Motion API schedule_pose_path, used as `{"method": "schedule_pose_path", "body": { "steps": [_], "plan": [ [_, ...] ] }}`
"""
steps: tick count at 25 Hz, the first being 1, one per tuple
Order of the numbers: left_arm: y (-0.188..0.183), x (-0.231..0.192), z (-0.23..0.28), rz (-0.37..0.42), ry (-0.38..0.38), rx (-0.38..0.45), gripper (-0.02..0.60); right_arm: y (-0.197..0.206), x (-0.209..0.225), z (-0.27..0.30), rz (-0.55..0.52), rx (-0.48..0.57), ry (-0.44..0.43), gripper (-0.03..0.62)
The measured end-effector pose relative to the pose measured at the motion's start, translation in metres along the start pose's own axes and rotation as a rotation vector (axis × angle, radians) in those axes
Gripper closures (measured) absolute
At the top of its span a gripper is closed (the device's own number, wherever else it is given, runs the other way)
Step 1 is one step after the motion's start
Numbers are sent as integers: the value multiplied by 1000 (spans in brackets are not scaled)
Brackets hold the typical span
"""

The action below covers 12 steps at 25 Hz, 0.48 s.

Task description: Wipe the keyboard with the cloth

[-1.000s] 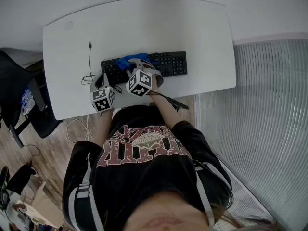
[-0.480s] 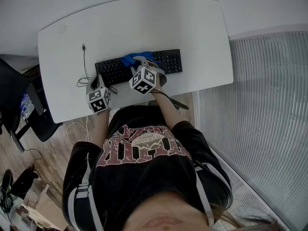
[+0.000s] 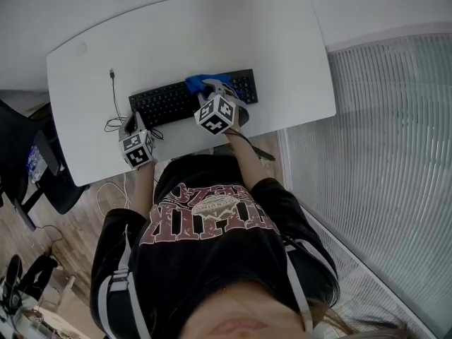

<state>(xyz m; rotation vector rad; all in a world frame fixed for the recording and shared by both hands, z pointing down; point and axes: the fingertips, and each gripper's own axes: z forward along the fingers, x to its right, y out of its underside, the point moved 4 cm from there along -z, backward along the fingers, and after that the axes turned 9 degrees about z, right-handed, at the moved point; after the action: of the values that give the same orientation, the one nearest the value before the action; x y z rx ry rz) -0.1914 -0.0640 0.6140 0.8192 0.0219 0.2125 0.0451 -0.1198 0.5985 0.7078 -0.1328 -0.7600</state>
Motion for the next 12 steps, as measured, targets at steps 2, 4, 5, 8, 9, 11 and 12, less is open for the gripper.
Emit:
{"method": "schedule_pose_path", "body": {
  "steps": [2,4,5,8,9,11,12],
  "plan": [
    [0,0,0,-1,-3,-1,552,5,8,-4,18,-8,16,530],
    [0,0,-1,-1,-6,-1,552,10,15,-7,32,-16,30,530],
    [-1,0,-1,-1,-7,-2,552,12,19,-9,38,-21,37,530],
    [-2,0,-2,1,-9,-6,552,17,31,-15,65,-34,58,530],
    [-2,0,-2,3,-12,-6,552,21,34,-17,75,-38,65,530],
    [-2,2,-1,7,-19,-7,552,29,43,-20,93,-45,80,530],
    [-1,3,-2,8,-23,-7,552,33,47,-23,99,-50,90,530]
  ]
}}
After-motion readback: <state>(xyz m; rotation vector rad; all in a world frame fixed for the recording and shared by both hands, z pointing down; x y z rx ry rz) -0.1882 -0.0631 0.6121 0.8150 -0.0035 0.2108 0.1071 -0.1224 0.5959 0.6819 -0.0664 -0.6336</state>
